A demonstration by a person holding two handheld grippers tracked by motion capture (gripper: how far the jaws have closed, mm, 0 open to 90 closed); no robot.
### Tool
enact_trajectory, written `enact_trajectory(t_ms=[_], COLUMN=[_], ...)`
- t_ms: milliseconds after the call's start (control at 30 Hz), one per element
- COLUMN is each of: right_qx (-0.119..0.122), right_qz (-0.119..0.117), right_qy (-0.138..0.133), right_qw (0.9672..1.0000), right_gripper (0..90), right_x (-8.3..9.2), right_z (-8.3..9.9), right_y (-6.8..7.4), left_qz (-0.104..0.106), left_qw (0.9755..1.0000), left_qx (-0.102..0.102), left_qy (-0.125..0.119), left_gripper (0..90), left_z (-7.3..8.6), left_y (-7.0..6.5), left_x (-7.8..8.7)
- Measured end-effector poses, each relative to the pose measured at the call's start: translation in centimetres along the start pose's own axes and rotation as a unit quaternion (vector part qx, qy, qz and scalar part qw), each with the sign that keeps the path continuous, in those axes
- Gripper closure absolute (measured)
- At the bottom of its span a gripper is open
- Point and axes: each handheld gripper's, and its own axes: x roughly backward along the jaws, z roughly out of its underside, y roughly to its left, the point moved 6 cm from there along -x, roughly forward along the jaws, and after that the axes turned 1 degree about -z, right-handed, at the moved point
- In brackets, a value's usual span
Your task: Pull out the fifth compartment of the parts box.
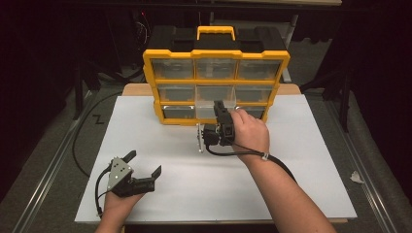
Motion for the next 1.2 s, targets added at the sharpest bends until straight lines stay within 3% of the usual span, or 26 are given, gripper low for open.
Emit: enact_trajectory(t_ms=[267, 633, 967, 1033, 1067, 1200], right_qx=[0.003, 0.001, 0.001, 0.002, 0.005, -0.003], right_qz=[0.002, 0.006, 0.008, -0.001, 0.001, -0.004], right_qy=[-0.004, -0.011, -0.012, -0.011, -0.011, -0.017], right_qw=[1.0000, 0.9999, 0.9999, 0.9999, 0.9999, 0.9998], right_gripper=[78.4, 77.6, 76.7, 70.5, 60.1, 53.1], right_x=[1.1, 1.4, 1.4, 1.3, 1.3, 1.7], right_z=[0.0, 0.0, 0.0, -0.1, -0.1, 0.0], right_y=[0.1, 1.2, 1.2, 1.2, 1.1, 1.0], left_qz=[0.000, 0.001, 0.002, 0.003, 0.003, 0.004], left_qw=[1.0000, 1.0000, 1.0000, 1.0000, 1.0000, 1.0000], left_qx=[-0.002, -0.004, -0.005, -0.005, -0.005, -0.007], left_qy=[0.002, 0.004, 0.004, 0.004, 0.004, 0.005], left_gripper=[0.2, 0.2, 0.2, 0.2, 0.2, 0.2], left_z=[0.0, 0.1, 0.1, 0.1, 0.1, 0.1], left_y=[-0.1, -0.1, -0.2, -0.2, -0.2, -0.2], left_x=[0.0, -0.1, -0.1, -0.1, 0.0, 0.0])
